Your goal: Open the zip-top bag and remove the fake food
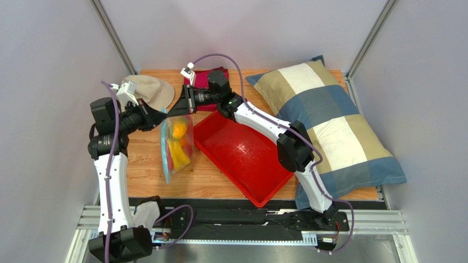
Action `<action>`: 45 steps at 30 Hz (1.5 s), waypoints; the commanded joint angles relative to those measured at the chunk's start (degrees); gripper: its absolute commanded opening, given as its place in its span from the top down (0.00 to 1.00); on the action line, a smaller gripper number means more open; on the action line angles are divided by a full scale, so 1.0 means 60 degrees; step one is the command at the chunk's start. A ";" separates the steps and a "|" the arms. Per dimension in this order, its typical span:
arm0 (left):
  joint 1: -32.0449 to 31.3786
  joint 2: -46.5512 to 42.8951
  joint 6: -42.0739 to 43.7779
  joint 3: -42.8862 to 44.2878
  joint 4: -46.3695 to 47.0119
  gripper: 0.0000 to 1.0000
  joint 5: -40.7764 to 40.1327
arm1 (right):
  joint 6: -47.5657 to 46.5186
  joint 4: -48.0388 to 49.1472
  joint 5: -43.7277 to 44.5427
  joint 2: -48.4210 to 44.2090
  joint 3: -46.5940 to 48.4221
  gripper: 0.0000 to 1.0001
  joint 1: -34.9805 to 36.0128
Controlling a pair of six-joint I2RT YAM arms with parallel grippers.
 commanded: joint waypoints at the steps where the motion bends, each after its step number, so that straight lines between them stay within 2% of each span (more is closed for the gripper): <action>1: -0.0094 0.0112 0.1003 0.0265 -0.1901 1.00 -0.0200 | 0.1164 0.2150 0.0327 -0.0385 0.0257 1.00 -0.0594; 5: -0.0094 0.0112 0.1486 0.0500 -0.1931 1.00 -0.0640 | 0.1633 0.2661 0.0209 -0.0443 -0.0006 1.00 -0.0594; 7: -0.0079 0.0185 0.1501 0.0471 -0.1857 1.00 0.0013 | 0.1678 0.2691 0.0355 -0.0357 -0.0008 1.00 -0.0594; 10: -0.0094 0.0215 0.1209 0.0325 -0.1799 1.00 0.0208 | 0.2132 0.3072 0.0370 -0.0107 0.0183 1.00 -0.0594; 15: -0.0079 -0.0093 0.0930 -0.0055 -0.1682 1.00 0.0823 | 0.1839 0.2487 0.0780 0.0040 0.0432 1.00 -0.0594; 17: -0.0094 -0.0384 0.0596 -0.0231 -0.1682 1.00 0.1102 | 0.1840 0.2341 0.1087 0.0098 0.0432 1.00 -0.0609; 25: -0.0079 -0.1499 -0.0928 -0.1681 -0.1579 1.00 0.0663 | 0.1972 0.2077 0.2667 0.0260 0.0593 1.00 -0.0609; 31: -0.0108 -0.2011 -0.1472 -0.2253 -0.1227 1.00 0.1219 | 0.1795 0.1549 0.3709 0.0815 0.1295 1.00 -0.0609; 38: -0.0401 -0.2699 -0.0831 -0.2284 -0.1695 1.00 0.1205 | 0.1751 0.1008 0.4325 0.1972 0.2788 1.00 -0.0536; 45: -0.0929 -0.3315 0.0036 -0.2004 -0.2428 1.00 0.1248 | 0.1649 0.0509 0.4999 0.2471 0.3289 1.00 -0.0331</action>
